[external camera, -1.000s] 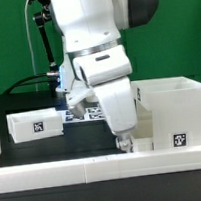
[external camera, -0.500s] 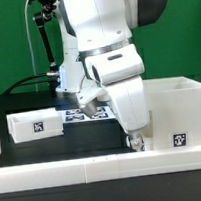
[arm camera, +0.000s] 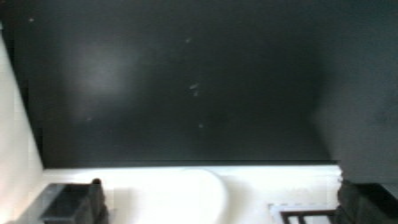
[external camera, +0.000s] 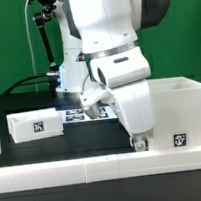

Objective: Assemble drawer

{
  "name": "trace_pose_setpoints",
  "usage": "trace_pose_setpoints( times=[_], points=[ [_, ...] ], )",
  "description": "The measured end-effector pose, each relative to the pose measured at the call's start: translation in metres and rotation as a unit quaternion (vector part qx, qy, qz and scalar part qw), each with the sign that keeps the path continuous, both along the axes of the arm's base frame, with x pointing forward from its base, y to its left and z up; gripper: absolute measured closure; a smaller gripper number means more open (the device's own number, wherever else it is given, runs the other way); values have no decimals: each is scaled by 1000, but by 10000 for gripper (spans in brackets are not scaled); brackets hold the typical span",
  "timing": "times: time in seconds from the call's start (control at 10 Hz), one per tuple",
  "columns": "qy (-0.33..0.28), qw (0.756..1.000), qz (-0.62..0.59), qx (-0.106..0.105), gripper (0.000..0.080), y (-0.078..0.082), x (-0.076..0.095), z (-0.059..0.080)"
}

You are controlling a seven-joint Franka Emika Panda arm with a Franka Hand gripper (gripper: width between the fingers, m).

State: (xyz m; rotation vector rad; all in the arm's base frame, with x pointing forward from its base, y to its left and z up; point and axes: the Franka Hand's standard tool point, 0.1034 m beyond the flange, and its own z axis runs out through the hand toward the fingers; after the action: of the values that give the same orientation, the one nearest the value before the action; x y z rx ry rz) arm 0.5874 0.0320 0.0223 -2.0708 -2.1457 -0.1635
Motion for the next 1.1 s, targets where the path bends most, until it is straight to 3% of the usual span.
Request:
trace_pose_setpoints(
  times=[0.2, 0.5, 0.7, 1.0, 1.1],
  points=[
    [-1, 1000, 1, -2, 150, -17, 0, -1],
    [-17, 999, -25, -13, 150, -66, -3, 14],
    [-21, 999, -45, -21, 150, -89, -26, 25],
    [-8, 996, -78, -33, 150, -117, -78, 33],
    [-16, 996, -80, -37, 150, -122, -77, 42]
  ],
)
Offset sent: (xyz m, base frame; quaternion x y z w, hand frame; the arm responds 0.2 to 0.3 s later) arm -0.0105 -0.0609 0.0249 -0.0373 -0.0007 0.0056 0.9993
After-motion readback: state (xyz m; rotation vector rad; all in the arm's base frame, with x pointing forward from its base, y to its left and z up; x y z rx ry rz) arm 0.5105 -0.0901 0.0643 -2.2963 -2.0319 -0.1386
